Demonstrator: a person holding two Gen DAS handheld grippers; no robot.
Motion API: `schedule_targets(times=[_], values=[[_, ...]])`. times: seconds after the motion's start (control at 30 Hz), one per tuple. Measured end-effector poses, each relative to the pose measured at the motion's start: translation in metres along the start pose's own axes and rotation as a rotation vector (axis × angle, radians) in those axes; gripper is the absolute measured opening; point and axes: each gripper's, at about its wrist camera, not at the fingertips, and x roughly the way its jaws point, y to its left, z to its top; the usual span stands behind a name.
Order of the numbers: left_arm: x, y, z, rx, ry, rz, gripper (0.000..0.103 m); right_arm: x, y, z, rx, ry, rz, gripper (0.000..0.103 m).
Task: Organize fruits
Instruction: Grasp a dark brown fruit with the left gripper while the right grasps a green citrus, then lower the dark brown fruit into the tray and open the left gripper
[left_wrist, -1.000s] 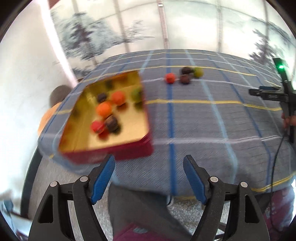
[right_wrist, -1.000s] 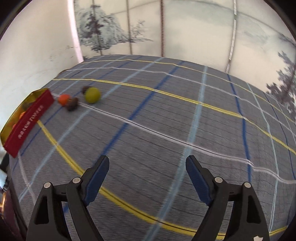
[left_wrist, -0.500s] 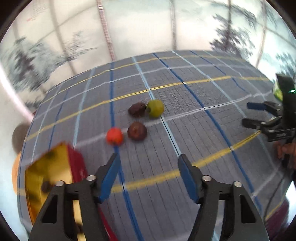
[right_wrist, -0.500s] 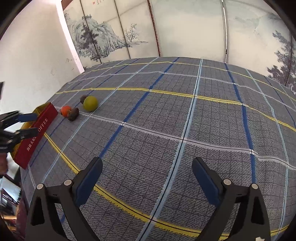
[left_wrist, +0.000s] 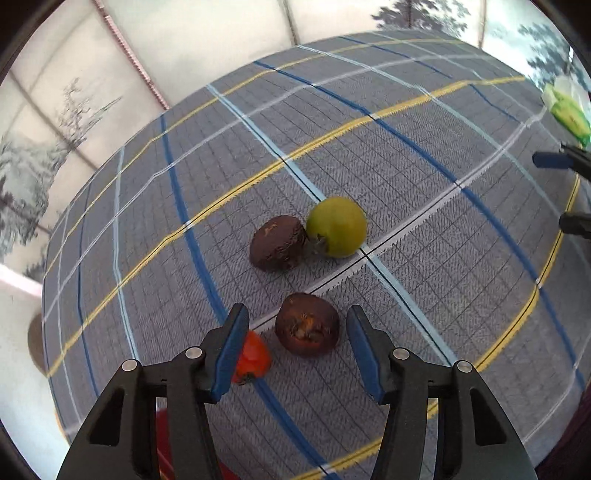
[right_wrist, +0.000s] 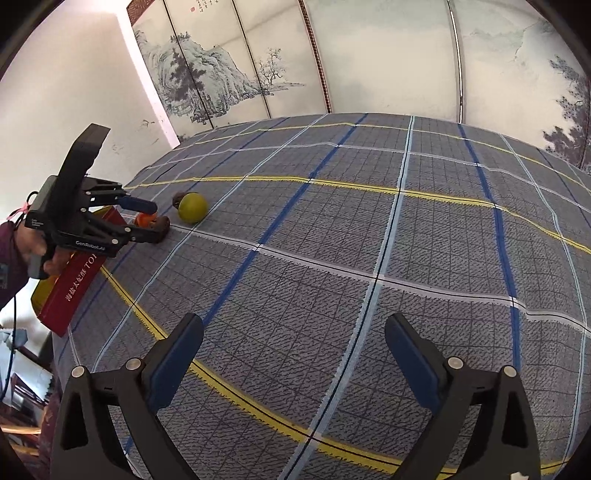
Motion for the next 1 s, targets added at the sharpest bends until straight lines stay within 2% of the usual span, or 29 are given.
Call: schedule_targets(times=[0.03,0.1,0.2,0.27,0.37,0.43,0.53,0.67,0.8,0.87,1.0], values=[[0.003,-0.002,0.0,0.011,0.008,-0.017,0.054,0.001,0.0,0.0,0.001,0.003,0.002,0.098],[0.002,-0.008,-0.002,0.023,-0.004,-0.033,0.036,0.001,0.0,0.0,0.0,0.006,0.005,0.099],[-0.002,-0.016,-0.008,-0.009,-0.012,-0.02,0.036,0.002,0.0,0.001,0.002,0.008,0.002,0.1],[-0.009,-0.019,-0.016,-0.08,-0.027,-0.047,0.036,0.003,0.0,0.001,0.006,0.009,0.0,0.1],[-0.035,-0.029,-0.035,-0.186,-0.103,-0.046,0.036,0.002,-0.001,0.001,0.008,0.003,-0.007,0.101],[-0.056,-0.035,-0.048,-0.283,-0.144,-0.073,0.036,0.003,0.001,0.001,-0.001,0.003,-0.008,0.101],[-0.088,-0.049,-0.072,-0.395,-0.212,-0.112,0.036,0.012,0.016,0.009,-0.041,0.019,0.08,0.101],[-0.114,-0.076,-0.1,-0.445,-0.242,-0.105,0.036,0.035,0.054,0.039,-0.141,-0.003,0.193,0.101],[-0.132,-0.094,-0.121,-0.473,-0.257,-0.083,0.036,0.077,0.085,0.065,-0.244,0.021,0.196,0.101],[-0.139,-0.097,-0.131,-0.494,-0.256,-0.09,0.036,0.099,0.096,0.076,-0.284,0.039,0.169,0.101],[-0.149,-0.095,-0.149,-0.539,-0.26,-0.088,0.036,0.123,0.111,0.093,-0.323,0.053,0.151,0.097]])
